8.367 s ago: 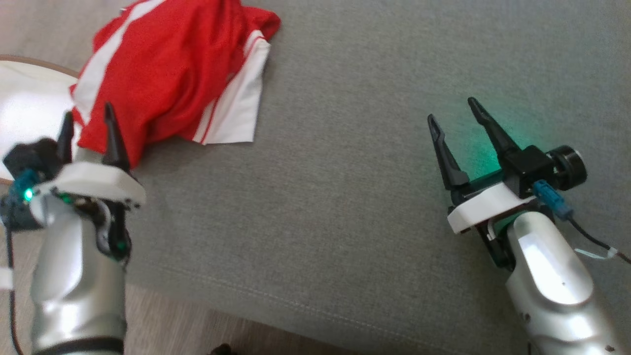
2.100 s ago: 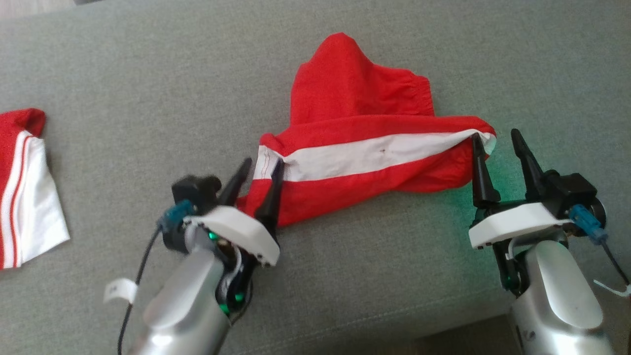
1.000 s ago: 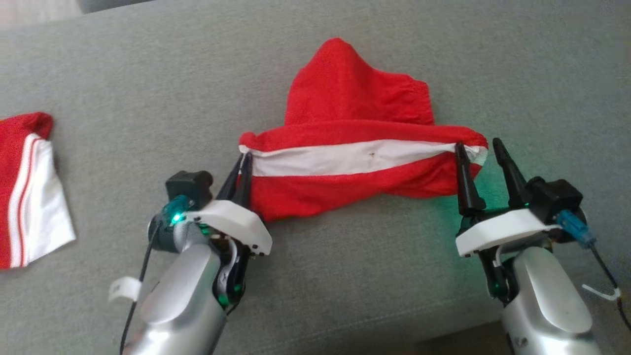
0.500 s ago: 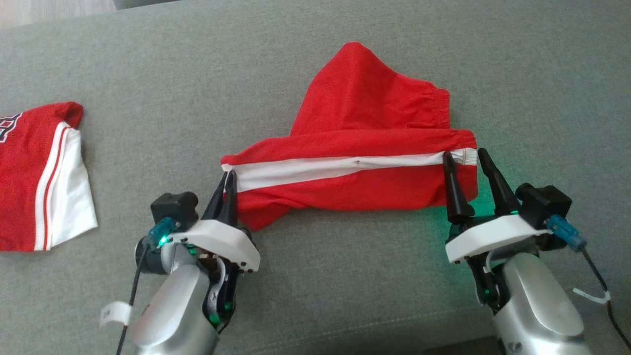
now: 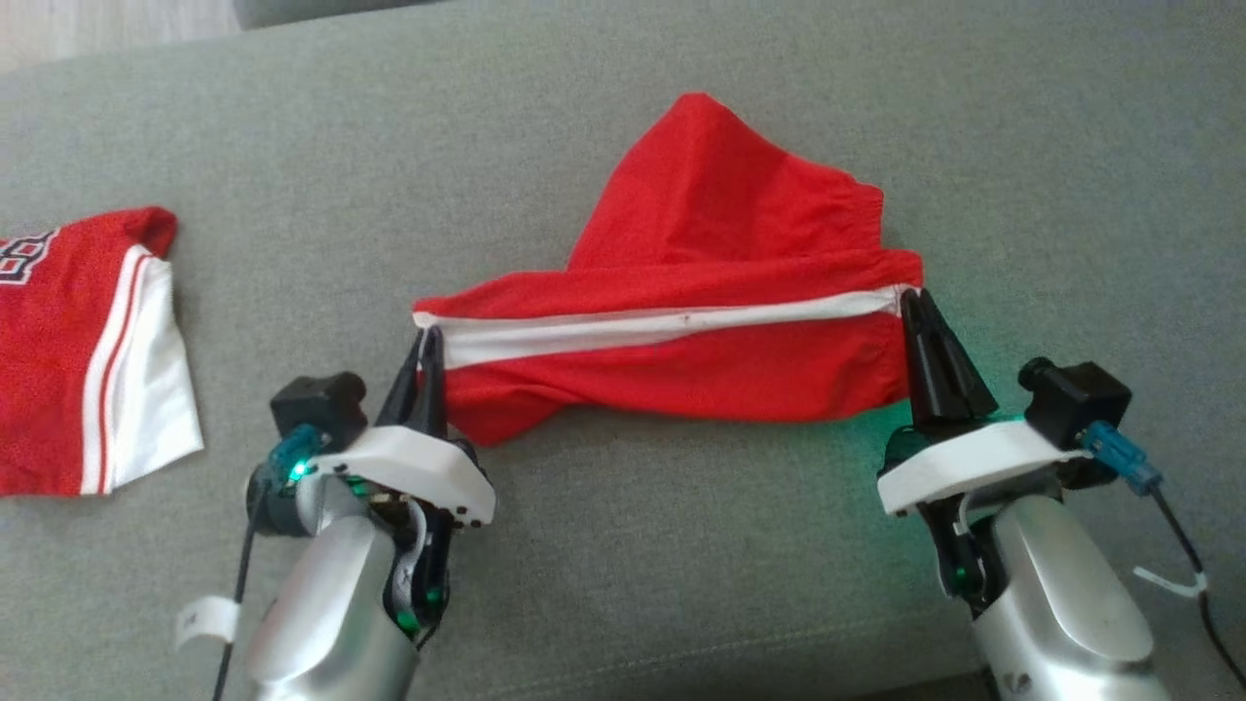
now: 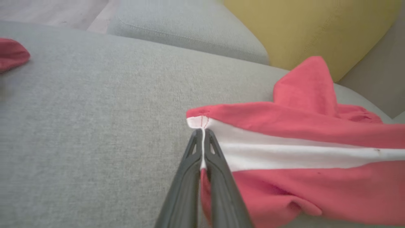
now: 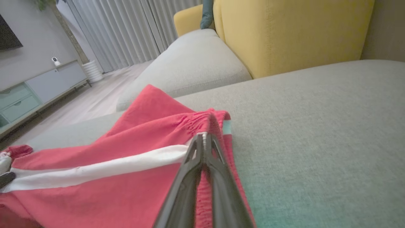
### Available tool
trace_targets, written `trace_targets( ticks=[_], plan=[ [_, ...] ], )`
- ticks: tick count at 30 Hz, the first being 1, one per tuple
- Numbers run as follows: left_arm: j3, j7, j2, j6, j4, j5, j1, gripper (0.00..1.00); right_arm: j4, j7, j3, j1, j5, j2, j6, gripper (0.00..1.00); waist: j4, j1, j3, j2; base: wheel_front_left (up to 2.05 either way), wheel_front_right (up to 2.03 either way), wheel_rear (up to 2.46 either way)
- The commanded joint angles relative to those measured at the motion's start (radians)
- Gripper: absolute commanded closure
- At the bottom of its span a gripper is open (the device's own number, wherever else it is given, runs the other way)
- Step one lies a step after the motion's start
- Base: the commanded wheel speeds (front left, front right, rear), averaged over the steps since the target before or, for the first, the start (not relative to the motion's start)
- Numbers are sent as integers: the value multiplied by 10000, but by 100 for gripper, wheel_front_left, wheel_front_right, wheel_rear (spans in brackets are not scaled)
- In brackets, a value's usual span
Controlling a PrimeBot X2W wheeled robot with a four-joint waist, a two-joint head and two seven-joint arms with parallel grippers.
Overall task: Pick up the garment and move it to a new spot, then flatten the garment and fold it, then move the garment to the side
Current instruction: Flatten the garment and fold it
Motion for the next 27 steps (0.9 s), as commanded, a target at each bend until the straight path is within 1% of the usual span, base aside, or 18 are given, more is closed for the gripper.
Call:
trace_targets(
  ticks=[1,5,8,12,17,20,22,24,27],
  plan=[
    [442,-55,87,2,-422,132,-133,100,-440,-65,241,-36,80,1,73,100,54,0,-147,0,0,0,0],
    [925,-55,87,-131,-1082,588,-299,100,-1030,-65,417,-278,163,-1,73,100,211,0,-600,0,0,0,0],
    [1646,-55,130,-249,-1660,1145,-602,100,-1456,-65,644,-704,196,-83,73,100,341,0,-1050,0,0,0,0],
    [2296,-55,543,-617,-2343,1870,-1217,100,-1911,-65,945,-1541,383,-358,73,100,541,0,-1626,0,0,0,0],
    [2619,-55,1126,-904,-3270,2566,-2124,100,-2318,-65,1216,-2621,928,-795,73,100,839,0,-2114,0,0,0,0],
    [2576,-48,1420,-1034,-3651,2822,-2701,100,-2459,-20,1444,-3380,1210,-1096,73,100,1051,0,-2166,0,0,0,0],
    [2491,189,1580,-1057,-3837,2981,-3166,100,-2531,171,1514,-3901,1326,-1300,73,100,1225,0,-2065,0,0,0,0],
    [2416,513,1659,-1046,-4015,3095,-3690,100,-2560,447,1575,-4434,1386,-1470,73,100,1402,0,-1764,0,0,0,0],
    [2296,1070,1674,-1074,-3788,3136,-4371,100,-2247,832,1715,-5202,1455,-1570,73,100,1590,0,-1087,0,0,0,0]
  ],
)
